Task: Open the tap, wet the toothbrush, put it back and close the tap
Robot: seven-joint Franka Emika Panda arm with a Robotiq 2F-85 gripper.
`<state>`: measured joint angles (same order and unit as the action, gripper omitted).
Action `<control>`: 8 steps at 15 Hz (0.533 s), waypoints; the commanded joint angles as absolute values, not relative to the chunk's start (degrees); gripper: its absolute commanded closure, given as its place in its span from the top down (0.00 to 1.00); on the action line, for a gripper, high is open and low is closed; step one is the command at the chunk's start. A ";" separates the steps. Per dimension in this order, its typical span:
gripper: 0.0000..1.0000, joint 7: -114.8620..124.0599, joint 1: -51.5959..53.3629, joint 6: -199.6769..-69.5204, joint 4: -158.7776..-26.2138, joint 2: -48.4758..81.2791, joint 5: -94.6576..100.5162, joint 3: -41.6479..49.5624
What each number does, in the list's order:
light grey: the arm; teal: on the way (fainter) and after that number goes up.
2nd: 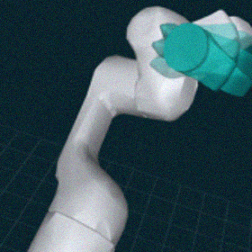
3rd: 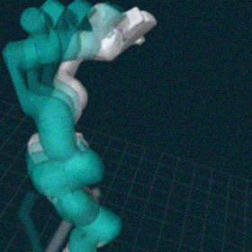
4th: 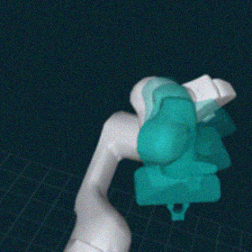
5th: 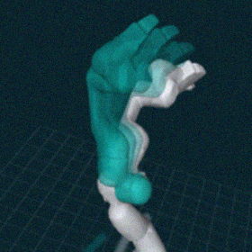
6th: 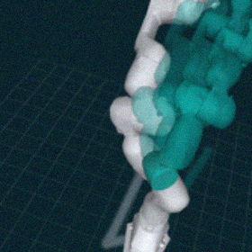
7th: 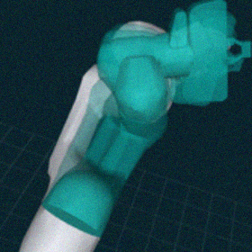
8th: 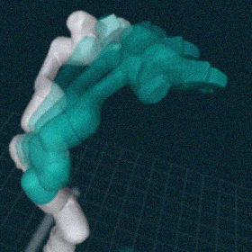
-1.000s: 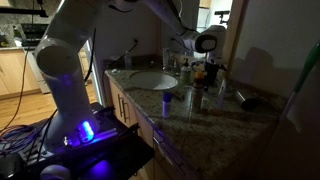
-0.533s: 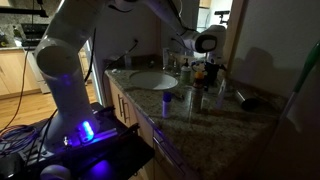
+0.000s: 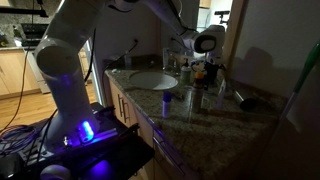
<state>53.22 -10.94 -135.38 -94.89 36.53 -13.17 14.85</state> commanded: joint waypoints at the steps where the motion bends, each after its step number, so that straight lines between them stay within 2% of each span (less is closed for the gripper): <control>1: 1.00 52.40 -11.26 -133.27 -95.59 32.28 -11.58 15.82; 6: 1.00 45.20 -12.68 -133.78 -99.54 20.36 -10.12 16.58; 7: 1.00 48.65 -12.20 -134.96 -95.15 26.67 -10.65 16.46; 8: 1.00 48.17 -12.51 -134.24 -95.30 24.65 -10.66 16.53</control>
<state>48.09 -12.04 -134.37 -95.54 24.53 -10.90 17.01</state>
